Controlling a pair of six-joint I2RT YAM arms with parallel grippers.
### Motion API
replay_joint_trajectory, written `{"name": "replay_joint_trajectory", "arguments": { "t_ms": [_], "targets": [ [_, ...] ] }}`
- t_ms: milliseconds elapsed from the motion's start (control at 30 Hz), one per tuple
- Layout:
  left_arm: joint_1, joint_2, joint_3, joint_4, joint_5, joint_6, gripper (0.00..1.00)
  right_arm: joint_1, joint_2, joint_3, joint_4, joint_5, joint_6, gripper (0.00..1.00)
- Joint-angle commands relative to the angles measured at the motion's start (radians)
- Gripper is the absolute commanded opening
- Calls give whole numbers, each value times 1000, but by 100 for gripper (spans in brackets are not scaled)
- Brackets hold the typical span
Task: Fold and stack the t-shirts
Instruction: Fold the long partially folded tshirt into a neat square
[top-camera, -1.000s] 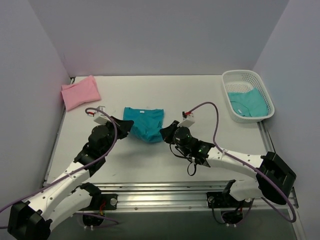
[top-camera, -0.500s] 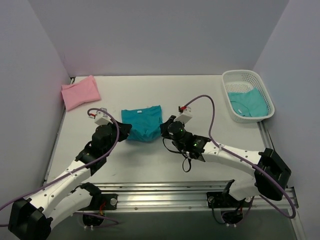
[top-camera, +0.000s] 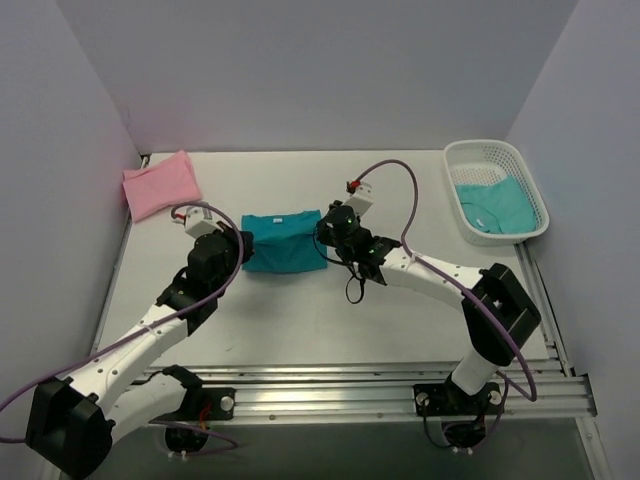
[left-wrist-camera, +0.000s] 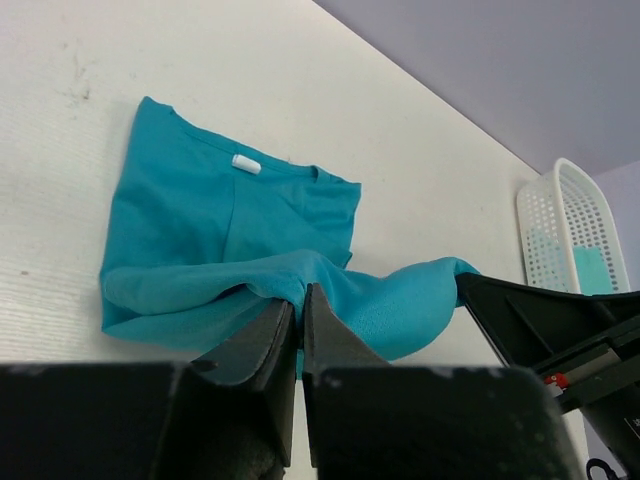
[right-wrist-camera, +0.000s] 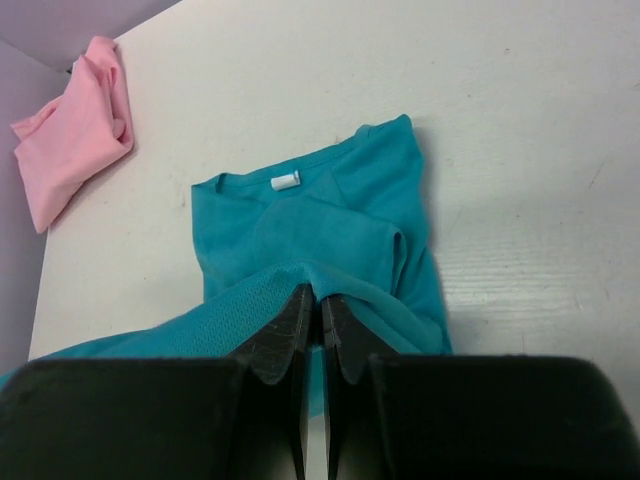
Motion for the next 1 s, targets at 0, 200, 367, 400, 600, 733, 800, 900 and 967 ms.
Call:
{"name": "replay_joint_trajectory", "arguments": {
  "t_ms": [0,200,367,400,600,733,800,900,967],
  "targets": [
    [49,58,70,102,-24,52,12,-51,56,78,33,-59,-27,0],
    [159,194,124,186,80,61,12,-86,151,154,44,-113,-38,0],
    [214,304,167,250,139,66,12,-116,228,236,59,-159,-46,0],
    [227,346,182,282,148,64,12,-128,252,249,59,-174,-46,0],
    [314,642,337,385,283,64,13,-194,397,402,64,-233,-49,0],
    [400,961,681,398,393,75,39,-292,615,640,36,-280,-38,23],
    [431,1200,859,355,505,54,89,-324,759,799,71,-285,-42,78],
    [489,1460,1272,189,622,-15,94,-393,904,973,20,-332,-12,99],
    [521,1488,1363,200,711,-78,94,-421,875,982,44,-362,20,99]
  ]
}}
